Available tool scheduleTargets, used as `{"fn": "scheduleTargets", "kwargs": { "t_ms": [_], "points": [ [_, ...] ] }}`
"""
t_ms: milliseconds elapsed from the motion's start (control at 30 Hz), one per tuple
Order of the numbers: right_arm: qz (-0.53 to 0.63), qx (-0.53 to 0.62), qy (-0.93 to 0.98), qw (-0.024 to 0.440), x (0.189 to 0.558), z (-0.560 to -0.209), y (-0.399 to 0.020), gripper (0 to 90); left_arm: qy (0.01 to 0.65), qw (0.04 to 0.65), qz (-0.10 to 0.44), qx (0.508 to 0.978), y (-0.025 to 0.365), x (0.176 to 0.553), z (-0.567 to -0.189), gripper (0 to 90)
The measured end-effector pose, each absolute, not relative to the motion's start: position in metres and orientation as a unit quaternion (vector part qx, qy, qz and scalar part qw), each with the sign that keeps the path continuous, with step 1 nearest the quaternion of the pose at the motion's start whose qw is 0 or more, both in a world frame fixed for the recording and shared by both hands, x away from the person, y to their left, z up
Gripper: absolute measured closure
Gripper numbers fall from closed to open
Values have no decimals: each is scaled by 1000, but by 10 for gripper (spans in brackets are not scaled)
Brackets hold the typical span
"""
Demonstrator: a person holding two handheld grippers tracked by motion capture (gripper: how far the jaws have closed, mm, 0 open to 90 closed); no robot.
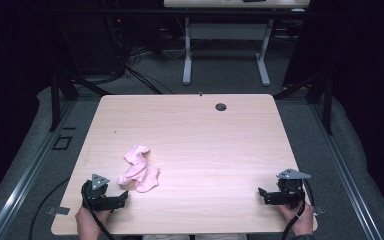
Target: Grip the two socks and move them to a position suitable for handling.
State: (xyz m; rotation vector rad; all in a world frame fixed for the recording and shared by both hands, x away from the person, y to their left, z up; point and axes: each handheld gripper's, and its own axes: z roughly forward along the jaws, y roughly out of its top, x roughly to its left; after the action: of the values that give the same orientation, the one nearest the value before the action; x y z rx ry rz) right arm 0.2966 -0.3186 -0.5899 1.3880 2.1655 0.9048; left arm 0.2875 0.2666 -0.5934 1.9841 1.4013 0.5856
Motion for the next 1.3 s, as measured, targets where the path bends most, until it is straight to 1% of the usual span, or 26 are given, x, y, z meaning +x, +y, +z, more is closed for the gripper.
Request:
{"fn": "scheduleTargets", "kwargs": {
  "t_ms": [600, 733, 767, 867, 933, 1100, 1200, 1300],
  "points": [
    [318, 508, 772, 209, 298, -589, -318, 1, 532, 311, 229, 754, 267, 288, -592, 2],
    [321, 510, 770, 208, 298, -589, -318, 3, 539, 323, 225, 745, 271, 290, -583, 3],
    [322, 510, 770, 209, 298, -590, -318, 3, 538, 331, 224, 742, 272, 291, -573, 3],
    [321, 511, 769, 210, 298, -590, -318, 5, 535, 338, 224, 741, 270, 293, -563, 3],
    [322, 512, 768, 212, 297, -590, -318, 8, 532, 349, 219, 740, 267, 299, -549, 3],
    [324, 513, 766, 211, 297, -590, -318, 12, 524, 353, 213, 745, 258, 316, -532, 3],
    [324, 514, 766, 212, 297, -590, -318, 15, 523, 349, 214, 748, 252, 324, -527, 5],
    [324, 514, 765, 213, 297, -590, -318, 19, 522, 348, 198, 753, 242, 344, -522, 22]
  ]
}}
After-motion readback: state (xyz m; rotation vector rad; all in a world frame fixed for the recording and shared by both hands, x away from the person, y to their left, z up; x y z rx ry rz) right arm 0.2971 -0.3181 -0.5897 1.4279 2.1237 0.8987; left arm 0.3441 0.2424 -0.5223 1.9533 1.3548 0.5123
